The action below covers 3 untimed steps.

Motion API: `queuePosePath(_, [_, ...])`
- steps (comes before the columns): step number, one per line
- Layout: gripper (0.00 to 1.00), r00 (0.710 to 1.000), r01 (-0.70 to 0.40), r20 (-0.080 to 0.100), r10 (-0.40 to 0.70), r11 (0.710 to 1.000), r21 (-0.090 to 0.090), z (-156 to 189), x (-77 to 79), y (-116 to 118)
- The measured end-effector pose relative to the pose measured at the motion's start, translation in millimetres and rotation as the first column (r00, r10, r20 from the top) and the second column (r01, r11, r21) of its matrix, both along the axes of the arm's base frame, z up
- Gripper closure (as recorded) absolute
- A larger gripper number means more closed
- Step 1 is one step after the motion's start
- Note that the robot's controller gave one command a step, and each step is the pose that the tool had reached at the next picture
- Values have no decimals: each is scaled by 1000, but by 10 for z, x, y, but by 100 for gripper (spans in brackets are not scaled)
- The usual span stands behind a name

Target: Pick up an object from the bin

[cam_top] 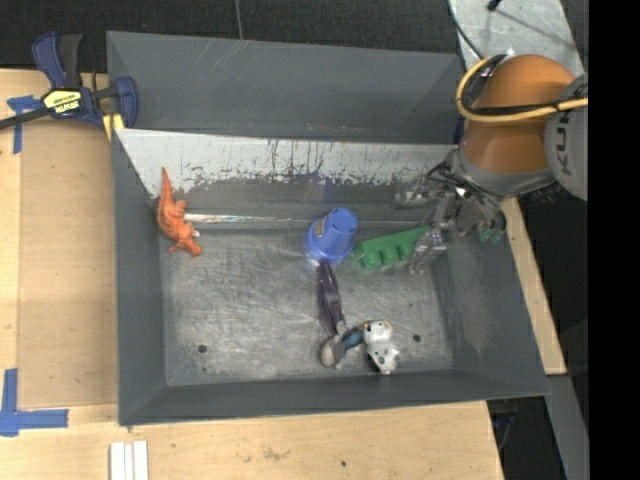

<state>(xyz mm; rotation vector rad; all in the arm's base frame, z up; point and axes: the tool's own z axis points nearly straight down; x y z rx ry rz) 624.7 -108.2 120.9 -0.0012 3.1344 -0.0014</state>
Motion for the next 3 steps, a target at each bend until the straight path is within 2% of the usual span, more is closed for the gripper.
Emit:
queuePosePath(1, [0,999,-42,-2,42,999,0,-374,22,-33])
queuePosePath(2, [100,1000,-25,8,25,1000,-2,-452,71,18])
queuePosePath(3, [100,1000,-26,8,26,1000,-2,-452,71,18])
